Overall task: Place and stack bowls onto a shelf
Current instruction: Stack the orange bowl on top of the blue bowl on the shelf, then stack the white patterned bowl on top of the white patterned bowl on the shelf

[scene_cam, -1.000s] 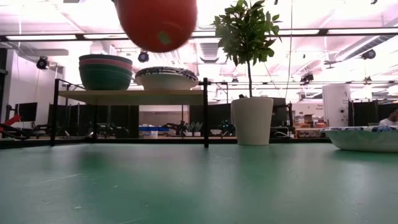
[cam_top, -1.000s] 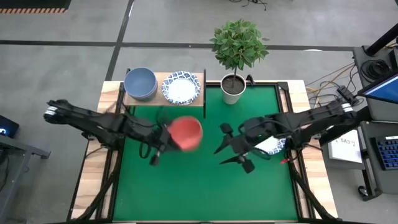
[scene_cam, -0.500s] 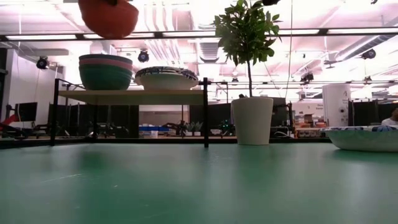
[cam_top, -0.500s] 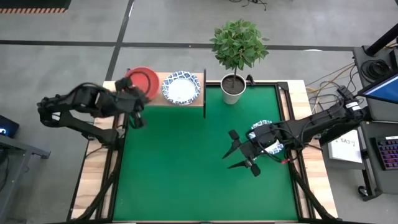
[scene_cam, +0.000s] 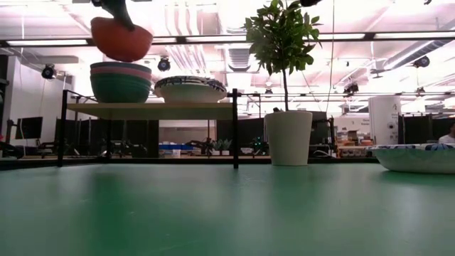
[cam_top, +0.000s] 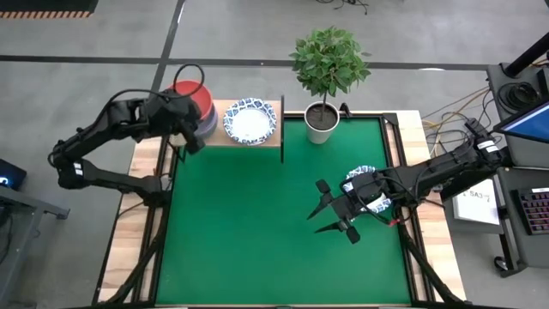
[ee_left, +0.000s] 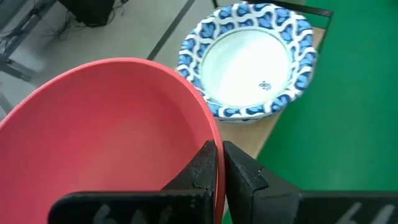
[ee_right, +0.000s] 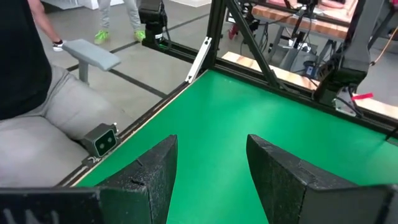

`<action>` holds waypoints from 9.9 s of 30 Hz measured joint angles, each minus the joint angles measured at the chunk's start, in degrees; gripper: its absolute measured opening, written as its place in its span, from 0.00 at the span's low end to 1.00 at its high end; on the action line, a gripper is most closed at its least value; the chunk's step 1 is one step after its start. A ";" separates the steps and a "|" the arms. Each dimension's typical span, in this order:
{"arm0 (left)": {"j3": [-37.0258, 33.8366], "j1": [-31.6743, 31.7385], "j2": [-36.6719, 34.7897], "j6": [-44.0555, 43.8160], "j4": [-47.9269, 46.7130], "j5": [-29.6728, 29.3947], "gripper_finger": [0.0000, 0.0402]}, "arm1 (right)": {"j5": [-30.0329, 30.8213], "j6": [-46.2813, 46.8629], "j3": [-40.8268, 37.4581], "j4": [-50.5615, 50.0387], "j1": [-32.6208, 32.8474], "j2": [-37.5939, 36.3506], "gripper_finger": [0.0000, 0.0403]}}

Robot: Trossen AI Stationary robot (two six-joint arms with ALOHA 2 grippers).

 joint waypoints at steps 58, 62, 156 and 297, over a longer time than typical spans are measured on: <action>-38.17 0.71 -25.10 1.59 39.35 -1.88 0.10 | 1.14 -0.53 0.02 2.50 -0.17 1.05 0.45; -40.30 0.71 -25.85 -0.43 39.75 -1.88 0.10 | 1.14 -0.49 0.02 2.50 -0.17 1.05 0.45; -44.09 -0.70 -41.85 -12.96 51.02 24.23 0.10 | 30.00 64.92 9.88 -47.17 -3.57 5.67 0.45; -44.41 -37.60 -26.79 -5.65 76.62 8.55 0.10 | 34.83 -13.43 52.50 -29.78 -19.64 34.92 0.29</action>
